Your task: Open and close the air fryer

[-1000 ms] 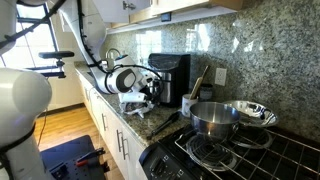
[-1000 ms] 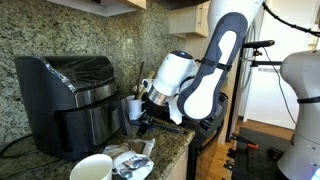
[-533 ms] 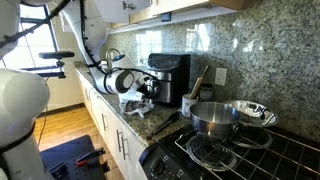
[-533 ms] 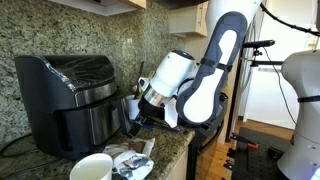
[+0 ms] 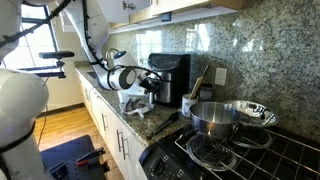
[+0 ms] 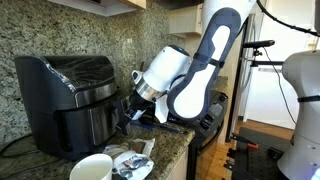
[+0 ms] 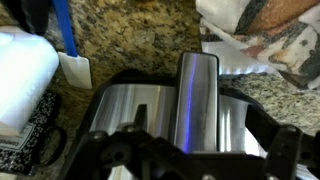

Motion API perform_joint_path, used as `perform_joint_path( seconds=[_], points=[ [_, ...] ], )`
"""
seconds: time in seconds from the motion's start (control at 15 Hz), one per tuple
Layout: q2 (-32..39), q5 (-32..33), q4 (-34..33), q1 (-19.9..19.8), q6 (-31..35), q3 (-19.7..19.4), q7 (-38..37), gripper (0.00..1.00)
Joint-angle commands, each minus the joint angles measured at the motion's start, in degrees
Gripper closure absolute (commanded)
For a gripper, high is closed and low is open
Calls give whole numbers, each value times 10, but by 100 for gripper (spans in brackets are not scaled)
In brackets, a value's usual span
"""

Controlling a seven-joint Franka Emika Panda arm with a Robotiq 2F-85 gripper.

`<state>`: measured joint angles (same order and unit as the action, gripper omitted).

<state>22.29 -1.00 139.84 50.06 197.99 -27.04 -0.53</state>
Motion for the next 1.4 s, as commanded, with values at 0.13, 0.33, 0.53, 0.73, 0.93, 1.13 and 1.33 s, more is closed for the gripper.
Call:
perform_joint_path(
  seconds=[0.13, 0.33, 0.53, 0.73, 0.93, 1.13, 1.33],
  points=[
    [0, 6, -22, -11, 0, 8, -3, 0],
    [-1, 6, -14, -12, 0, 7, -2, 26],
    [3, 7, -1, -10, -1, 1, 8, 51],
    [6, 12, 5, -11, -10, 2, 11, 73],
    [1, 16, 7, -14, -17, 5, 10, 84],
    [-4, 14, 11, -8, -26, -2, 15, 84],
    [-9, 6, 18, 6, -24, -18, 21, 84]
  ],
)
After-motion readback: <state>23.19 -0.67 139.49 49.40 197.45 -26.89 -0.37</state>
